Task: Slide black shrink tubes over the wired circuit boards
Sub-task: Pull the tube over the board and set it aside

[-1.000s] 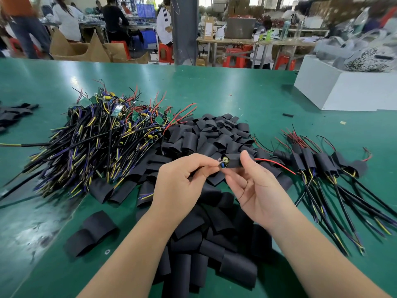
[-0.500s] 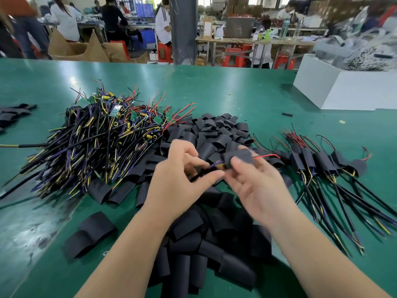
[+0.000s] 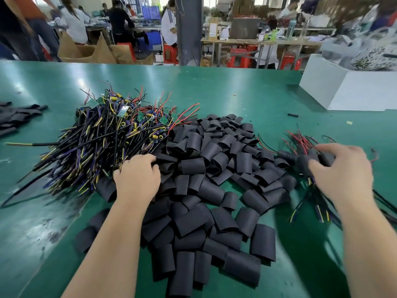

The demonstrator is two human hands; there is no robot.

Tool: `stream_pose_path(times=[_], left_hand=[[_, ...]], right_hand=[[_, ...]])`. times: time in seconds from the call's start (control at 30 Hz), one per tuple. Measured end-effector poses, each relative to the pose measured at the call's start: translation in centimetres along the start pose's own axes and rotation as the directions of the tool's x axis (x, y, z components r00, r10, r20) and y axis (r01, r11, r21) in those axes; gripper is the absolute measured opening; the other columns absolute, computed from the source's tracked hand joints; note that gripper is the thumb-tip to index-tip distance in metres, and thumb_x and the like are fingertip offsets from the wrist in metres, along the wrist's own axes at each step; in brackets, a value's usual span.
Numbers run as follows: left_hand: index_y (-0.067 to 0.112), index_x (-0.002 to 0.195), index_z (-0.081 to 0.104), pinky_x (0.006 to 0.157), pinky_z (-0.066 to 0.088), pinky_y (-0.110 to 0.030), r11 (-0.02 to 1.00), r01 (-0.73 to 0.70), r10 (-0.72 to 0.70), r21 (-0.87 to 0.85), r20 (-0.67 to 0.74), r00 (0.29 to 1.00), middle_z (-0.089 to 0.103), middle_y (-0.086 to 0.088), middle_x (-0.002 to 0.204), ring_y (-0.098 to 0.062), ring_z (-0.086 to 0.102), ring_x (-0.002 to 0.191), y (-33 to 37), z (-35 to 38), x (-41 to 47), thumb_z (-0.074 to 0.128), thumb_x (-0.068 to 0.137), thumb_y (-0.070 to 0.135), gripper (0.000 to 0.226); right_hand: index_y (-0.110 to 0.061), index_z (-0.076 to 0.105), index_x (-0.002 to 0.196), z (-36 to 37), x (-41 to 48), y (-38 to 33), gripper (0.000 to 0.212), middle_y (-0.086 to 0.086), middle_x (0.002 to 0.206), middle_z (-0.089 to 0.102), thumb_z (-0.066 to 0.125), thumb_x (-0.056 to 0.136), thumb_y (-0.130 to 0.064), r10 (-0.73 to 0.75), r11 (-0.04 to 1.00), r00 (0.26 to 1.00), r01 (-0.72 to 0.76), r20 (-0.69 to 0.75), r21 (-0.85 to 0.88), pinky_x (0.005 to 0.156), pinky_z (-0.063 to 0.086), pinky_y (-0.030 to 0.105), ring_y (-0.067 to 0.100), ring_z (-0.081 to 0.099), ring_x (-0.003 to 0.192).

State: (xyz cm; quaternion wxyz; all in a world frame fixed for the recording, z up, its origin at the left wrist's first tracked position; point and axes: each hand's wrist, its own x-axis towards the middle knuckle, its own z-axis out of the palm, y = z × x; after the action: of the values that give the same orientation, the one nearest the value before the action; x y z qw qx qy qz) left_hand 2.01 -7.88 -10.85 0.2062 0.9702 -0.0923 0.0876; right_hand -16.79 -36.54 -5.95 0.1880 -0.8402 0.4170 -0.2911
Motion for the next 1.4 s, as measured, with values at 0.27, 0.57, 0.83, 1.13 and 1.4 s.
stream_pose_path(times=[0.27, 0.57, 0.83, 1.13, 1.4], left_hand=[[0.025, 0.111, 0.062, 0.094, 0.032, -0.043, 0.998, -0.002, -0.016, -0.063, -0.282, 0.959, 0.06, 0.0, 0.117, -0.029, 0.049, 0.112, 0.3, -0.5, 1.1, 0.06, 0.084, 0.05, 0.036], [0.016, 0.099, 0.061, 0.091, 0.02, -0.04, 0.95, -0.061, 0.158, 0.307, -0.304, 0.94, 0.065, -0.006, 0.089, -0.03, 0.053, 0.099, 2.4, -2.4, 5.3, 0.055, 0.084, 0.009, 0.018], [0.013, 0.091, 0.07, 0.069, 0.014, -0.032, 0.973, -0.11, 0.166, 0.202, -0.291, 0.942, 0.071, -0.008, 0.09, -0.03, 0.062, 0.092, 1.8, -5.3, 7.1, 0.049, 0.095, 0.01, 0.021], [0.028, 0.08, 0.073, 0.077, 0.051, -0.028, 0.828, -0.488, 0.469, -0.275, -0.136, 0.873, 0.069, 0.021, 0.069, -0.001, 0.064, 0.065, 4.2, -7.6, -0.7, 0.063, 0.089, 0.026, 0.014], [0.034, 0.107, 0.063, 0.088, 0.045, -0.027, 0.869, -0.456, 0.479, -0.191, 0.094, 0.873, 0.071, 0.016, 0.097, -0.006, 0.064, 0.097, 4.8, -5.9, -2.9, 0.062, 0.089, 0.034, 0.018]], right_hand=[[-0.019, 0.069, 0.106, 1.9, -2.1, -2.7, 0.025, 0.008, 0.115, 0.058, 0.064, 0.082, -0.013, -0.18, 0.978, 0.982, 0.172, 0.057, 0.116, 0.098, 0.041, 0.048, 0.029, 0.053, 0.108], [-0.015, 0.07, 0.102, 2.8, -3.1, -3.4, 0.02, 0.005, 0.11, 0.062, 0.062, 0.085, -0.009, -0.249, 0.962, 0.963, 0.234, 0.099, 0.138, 0.096, 0.042, 0.049, 0.029, 0.055, 0.107], [-0.015, 0.072, 0.094, 3.7, -3.7, -3.3, 0.015, -0.006, 0.091, 0.065, 0.063, 0.086, -0.007, -0.333, 0.922, 0.932, 0.289, 0.143, 0.258, 0.079, 0.039, 0.017, 0.013, 0.06, 0.089], [-0.022, 0.054, 0.128, 3.5, -5.4, -5.5, 0.062, 0.006, 0.106, 0.072, 0.069, 0.07, -0.007, -0.414, 0.181, 0.752, -0.485, 0.513, 0.856, 0.06, 0.047, 0.02, 0.014, 0.063, 0.069], [-0.011, 0.067, 0.084, 2.9, -4.9, -5.9, 0.012, 0.002, 0.071, 0.068, 0.065, 0.074, -0.019, -0.241, 0.05, 0.842, -0.486, 0.483, 0.872, 0.05, 0.05, 0.015, 0.013, 0.069, 0.059]])
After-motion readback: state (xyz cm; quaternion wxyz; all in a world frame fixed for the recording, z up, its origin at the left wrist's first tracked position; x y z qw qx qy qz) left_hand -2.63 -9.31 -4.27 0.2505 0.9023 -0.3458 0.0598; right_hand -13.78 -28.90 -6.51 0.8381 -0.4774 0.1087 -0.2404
